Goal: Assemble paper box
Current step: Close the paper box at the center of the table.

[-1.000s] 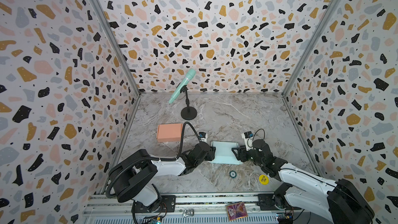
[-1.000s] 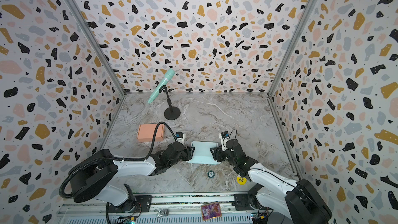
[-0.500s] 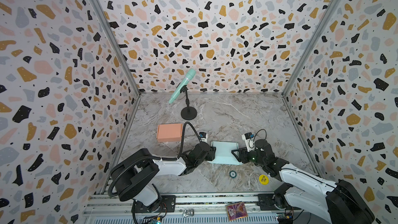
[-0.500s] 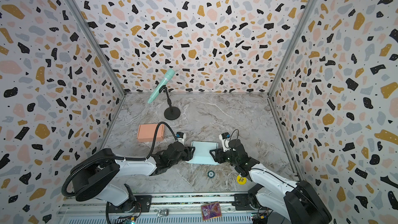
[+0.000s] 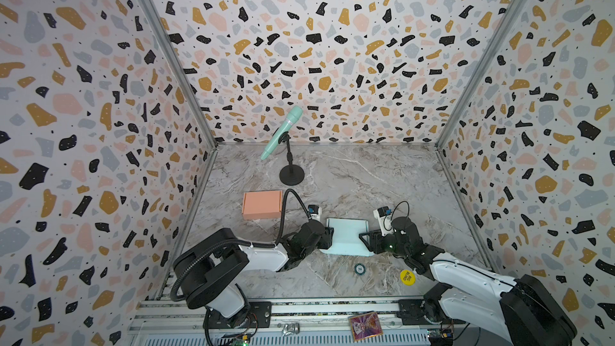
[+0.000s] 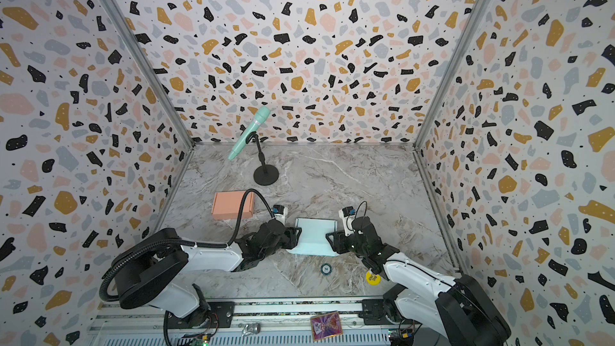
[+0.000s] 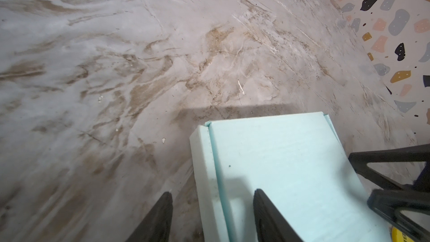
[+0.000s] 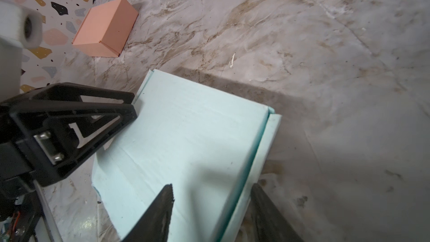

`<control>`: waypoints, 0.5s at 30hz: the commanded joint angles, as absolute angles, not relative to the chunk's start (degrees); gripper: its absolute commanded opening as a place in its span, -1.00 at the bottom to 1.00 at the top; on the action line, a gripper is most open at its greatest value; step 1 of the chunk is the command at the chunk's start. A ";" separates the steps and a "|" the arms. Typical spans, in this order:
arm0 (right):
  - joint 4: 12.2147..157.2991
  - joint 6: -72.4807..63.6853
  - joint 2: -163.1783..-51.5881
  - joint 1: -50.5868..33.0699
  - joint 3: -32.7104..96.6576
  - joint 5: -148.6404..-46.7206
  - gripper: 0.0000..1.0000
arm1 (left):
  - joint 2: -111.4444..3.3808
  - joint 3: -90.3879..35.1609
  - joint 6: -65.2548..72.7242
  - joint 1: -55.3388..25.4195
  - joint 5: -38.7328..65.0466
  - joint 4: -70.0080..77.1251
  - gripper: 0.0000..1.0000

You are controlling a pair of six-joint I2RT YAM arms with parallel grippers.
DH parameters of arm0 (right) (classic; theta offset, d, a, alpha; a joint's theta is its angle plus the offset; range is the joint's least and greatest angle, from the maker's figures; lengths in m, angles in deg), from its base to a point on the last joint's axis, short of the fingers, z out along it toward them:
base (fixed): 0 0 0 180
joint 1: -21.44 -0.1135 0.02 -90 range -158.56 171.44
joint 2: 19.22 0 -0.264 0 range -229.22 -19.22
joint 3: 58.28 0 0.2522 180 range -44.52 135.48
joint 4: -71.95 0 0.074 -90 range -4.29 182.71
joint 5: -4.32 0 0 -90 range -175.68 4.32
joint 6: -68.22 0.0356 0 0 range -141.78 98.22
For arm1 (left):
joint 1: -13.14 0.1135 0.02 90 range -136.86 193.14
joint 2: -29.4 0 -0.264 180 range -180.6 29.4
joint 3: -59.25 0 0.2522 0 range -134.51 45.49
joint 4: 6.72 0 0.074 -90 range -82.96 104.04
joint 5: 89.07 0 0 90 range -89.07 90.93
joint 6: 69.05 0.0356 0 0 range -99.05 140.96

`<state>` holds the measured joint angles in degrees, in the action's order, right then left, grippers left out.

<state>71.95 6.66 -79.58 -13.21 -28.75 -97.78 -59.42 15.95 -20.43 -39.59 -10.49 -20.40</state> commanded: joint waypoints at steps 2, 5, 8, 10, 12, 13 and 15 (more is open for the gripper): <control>74.78 6.44 -78.01 -14.86 -28.66 -93.42 0.12 | -60.69 17.96 -20.29 -39.93 -9.73 -19.54 0.13; 75.31 6.47 -78.34 -14.86 -28.35 -93.30 0.14 | -60.95 18.23 -20.40 -39.89 -9.62 -19.85 0.13; 75.21 6.78 -78.96 -14.86 -28.60 -93.30 0.14 | -61.38 18.46 -20.40 -39.91 -9.46 -20.27 0.12; 75.19 7.00 -79.29 -14.86 -28.83 -93.24 0.14 | -61.48 18.53 -20.35 -39.86 -9.47 -20.46 0.12; 75.18 7.18 -79.27 -14.88 -28.74 -92.86 0.13 | -61.50 18.57 -20.36 -39.90 -9.41 -20.64 0.12; 75.29 7.22 -79.26 -14.90 -28.77 -92.70 0.10 | -61.39 18.60 -20.44 -39.90 -9.39 -20.73 0.12; 75.05 7.06 -79.49 -14.91 -28.86 -93.11 0.03 | -61.16 18.77 -20.46 -39.86 -9.35 -20.91 0.12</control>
<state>74.27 6.88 -79.29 -14.59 -28.75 -93.74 -60.27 17.11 -20.58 -39.63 -10.25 -23.11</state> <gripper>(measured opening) 0.524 0.559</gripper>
